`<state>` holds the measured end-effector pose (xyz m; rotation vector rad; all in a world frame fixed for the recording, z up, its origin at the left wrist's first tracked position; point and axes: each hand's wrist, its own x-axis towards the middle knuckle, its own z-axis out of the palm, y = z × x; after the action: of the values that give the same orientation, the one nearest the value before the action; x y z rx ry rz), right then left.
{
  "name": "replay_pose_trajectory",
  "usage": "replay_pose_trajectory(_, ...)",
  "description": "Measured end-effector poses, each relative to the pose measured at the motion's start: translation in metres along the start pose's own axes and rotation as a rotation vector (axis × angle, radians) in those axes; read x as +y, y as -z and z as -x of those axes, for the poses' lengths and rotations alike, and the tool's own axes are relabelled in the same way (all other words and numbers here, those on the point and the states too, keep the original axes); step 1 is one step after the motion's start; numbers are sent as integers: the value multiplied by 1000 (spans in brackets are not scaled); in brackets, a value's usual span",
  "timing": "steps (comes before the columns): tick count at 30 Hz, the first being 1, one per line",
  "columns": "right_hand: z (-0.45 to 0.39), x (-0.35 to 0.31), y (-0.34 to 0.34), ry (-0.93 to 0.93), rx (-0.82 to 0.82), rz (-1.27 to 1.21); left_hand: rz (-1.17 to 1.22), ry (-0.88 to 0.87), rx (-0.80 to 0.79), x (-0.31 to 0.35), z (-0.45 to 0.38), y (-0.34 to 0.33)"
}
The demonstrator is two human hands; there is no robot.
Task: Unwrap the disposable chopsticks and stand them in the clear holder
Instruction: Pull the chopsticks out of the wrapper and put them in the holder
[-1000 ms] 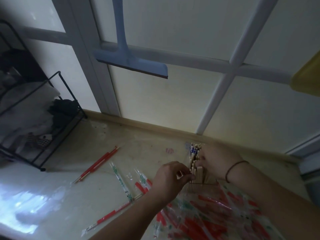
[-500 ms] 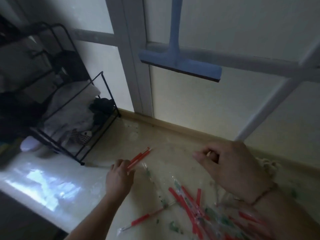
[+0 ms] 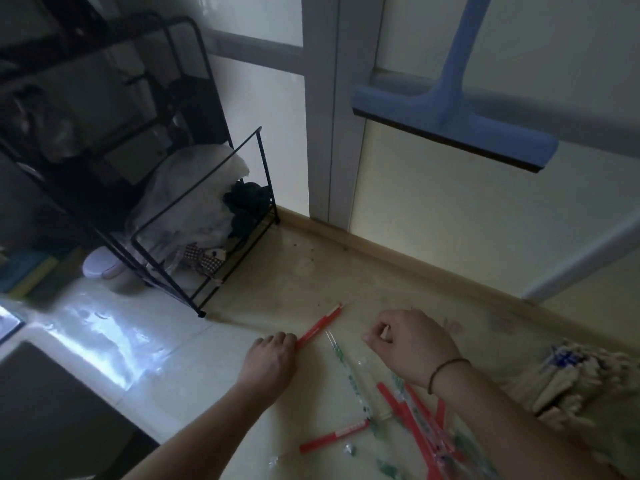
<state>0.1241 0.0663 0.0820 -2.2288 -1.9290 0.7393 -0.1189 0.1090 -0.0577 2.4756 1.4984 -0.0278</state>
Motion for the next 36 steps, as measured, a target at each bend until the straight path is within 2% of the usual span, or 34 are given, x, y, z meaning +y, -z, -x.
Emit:
replay_pose_trajectory(6, 9, 9, -15, 2, -165, 156, 102, -82, -108, 34, 21, -2)
replay_pose_trajectory(9, 17, 19, -31, 56, -188, 192, 181, -122, -121, 50, 29, -5)
replay_pose_trajectory(11, 24, 27, -45, 115, -170, 250, 189, -188, -109, 60, 32, -9)
replay_pose_trajectory(16, 32, 49, -66, 285, 93, 518, 200, -385, 60, 78, 38, -8)
replay_pose_trajectory(19, 40, 59, -64, 335, 59, 558, 201, -464, 118, 77, 41, -4)
replay_pose_trajectory(23, 60, 61, -58, 394, 48, 579, 243, -441, 164, 72, 49, -6)
replay_pose_trajectory(26, 71, 67, -58, 333, 80, 601, 354, -350, 166, 69, 54, -12)
replay_pose_trajectory(28, 79, 72, -57, 273, 37, 563, 376, -318, 172, 71, 58, -17)
replay_pose_trajectory(31, 93, 73, -51, 186, 74, 576, 399, -324, 218, 82, 60, -18)
replay_pose_trajectory(34, 103, 71, -43, 71, 28, 562, 364, -330, 229, 89, 58, -21)
replay_pose_trajectory(36, 108, 74, -41, 79, 37, 516, 353, -329, 236, 94, 55, -22)
